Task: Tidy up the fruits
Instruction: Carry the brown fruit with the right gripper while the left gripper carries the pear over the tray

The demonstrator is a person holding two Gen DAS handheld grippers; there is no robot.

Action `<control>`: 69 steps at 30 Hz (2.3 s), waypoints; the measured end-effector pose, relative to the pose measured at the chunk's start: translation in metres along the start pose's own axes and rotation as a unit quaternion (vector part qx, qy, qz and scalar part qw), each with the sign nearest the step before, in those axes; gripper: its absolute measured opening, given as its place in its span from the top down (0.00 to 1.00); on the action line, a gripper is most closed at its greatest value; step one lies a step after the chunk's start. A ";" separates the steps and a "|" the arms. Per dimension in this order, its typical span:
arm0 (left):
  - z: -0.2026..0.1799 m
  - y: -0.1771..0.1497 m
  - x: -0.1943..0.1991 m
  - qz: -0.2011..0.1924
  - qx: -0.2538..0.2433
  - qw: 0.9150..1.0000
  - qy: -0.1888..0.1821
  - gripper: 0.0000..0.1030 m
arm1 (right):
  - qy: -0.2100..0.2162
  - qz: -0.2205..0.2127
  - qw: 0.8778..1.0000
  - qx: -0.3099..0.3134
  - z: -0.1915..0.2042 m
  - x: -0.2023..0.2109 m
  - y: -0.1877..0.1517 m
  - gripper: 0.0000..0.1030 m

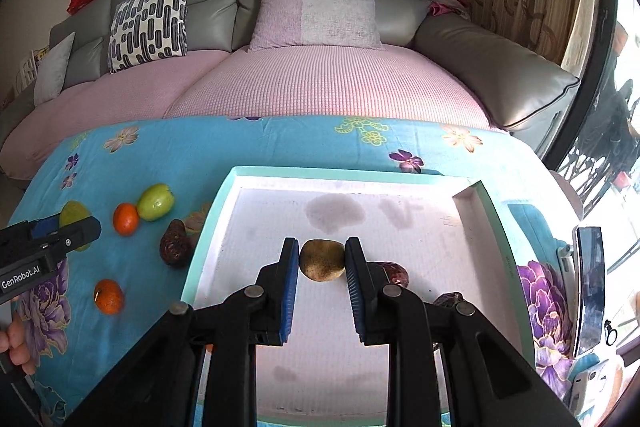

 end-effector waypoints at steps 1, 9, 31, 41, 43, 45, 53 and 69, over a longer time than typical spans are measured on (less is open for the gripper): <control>-0.010 -0.001 -0.002 0.003 -0.012 1.000 -0.006 0.47 | -0.001 -0.001 1.000 -0.008 -0.007 0.001 -0.001 0.76; -0.086 -0.011 -0.020 0.020 -0.096 0.994 -0.043 0.47 | -0.012 -0.026 0.997 -0.073 -0.064 0.005 -0.005 0.76; -0.123 0.000 -0.091 0.064 -0.133 0.989 -0.033 0.47 | -0.031 -0.002 0.994 -0.106 -0.097 -0.046 -0.018 0.76; -0.121 -0.006 -0.104 0.079 -0.138 0.987 -0.025 0.47 | -0.044 0.036 0.994 -0.097 -0.094 -0.066 -0.028 0.76; -0.123 -0.008 -0.106 0.085 -0.138 0.986 -0.028 0.47 | -0.044 0.042 0.993 -0.100 -0.095 -0.068 -0.030 0.76; -0.124 -0.009 -0.106 0.083 -0.141 0.986 -0.025 0.47 | -0.046 0.045 0.993 -0.102 -0.096 -0.069 -0.031 0.76; -0.124 -0.008 -0.106 0.087 -0.140 0.986 -0.022 0.47 | -0.047 0.048 0.993 -0.099 -0.095 -0.068 -0.032 0.76; -0.128 0.004 -0.077 0.067 -0.147 0.987 -0.015 0.46 | -0.063 0.042 0.994 -0.083 -0.092 -0.047 -0.024 0.73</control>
Point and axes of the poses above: each gripper's, at about its wrist camera, not at the fingertips, and x roughly against the way its jaws point, z to its left, y to its top, the point moved 4 cm from there along -x, roughly the way its jaws point, and after that the axes turned 3 degrees about -y, right-handed, at the moved point
